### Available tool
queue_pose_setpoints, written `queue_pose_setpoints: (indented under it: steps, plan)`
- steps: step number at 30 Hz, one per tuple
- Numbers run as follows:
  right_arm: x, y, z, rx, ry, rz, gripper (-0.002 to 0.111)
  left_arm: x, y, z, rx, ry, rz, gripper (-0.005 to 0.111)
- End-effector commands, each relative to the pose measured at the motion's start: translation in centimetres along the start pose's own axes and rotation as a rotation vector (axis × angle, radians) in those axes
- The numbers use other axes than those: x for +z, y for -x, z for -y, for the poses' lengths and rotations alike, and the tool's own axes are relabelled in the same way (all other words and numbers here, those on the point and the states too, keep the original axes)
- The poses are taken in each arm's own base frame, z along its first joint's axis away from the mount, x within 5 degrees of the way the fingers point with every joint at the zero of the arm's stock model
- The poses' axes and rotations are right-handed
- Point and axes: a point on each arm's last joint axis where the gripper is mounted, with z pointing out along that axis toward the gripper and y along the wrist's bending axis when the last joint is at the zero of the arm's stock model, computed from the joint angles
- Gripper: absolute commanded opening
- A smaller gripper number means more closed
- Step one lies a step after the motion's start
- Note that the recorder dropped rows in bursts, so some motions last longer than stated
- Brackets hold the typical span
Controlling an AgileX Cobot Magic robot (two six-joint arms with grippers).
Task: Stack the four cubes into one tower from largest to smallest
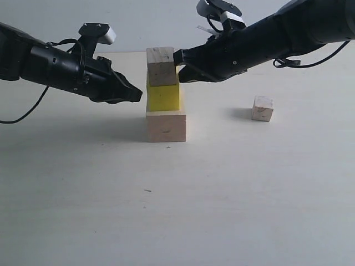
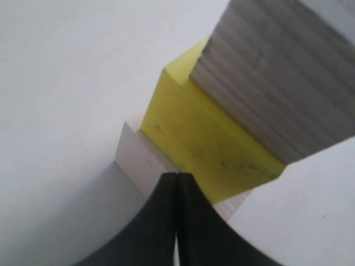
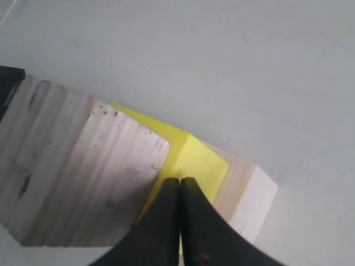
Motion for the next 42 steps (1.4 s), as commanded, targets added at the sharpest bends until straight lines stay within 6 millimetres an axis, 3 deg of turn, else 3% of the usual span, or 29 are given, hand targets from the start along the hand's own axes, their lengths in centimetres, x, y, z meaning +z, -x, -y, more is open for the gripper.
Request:
queue_pose_setpoints:
  steps: [1,19,36,42]
  plan:
    - [-0.2,0.1,0.4,0.001,-0.043,-0.007,0.000,0.0,0.0,-0.1,-0.008,-0.007,0.003,0.000]
    - [-0.2,-0.3,1.0,0.009,-0.106,-0.051,0.000,-0.2,1.0,0.4,0.009,-0.068,0.038,0.000]
    - [-0.3,-1.2,0.0,0.036,-0.004,-0.153,0.000,-0.2,1.4,-0.1,0.026,-0.014,0.078,0.000]
    - [-0.4,-1.3,-0.2,0.037,0.011,-0.169,0.000,0.6,0.7,-0.3,0.007,-0.034,0.057,0.000]
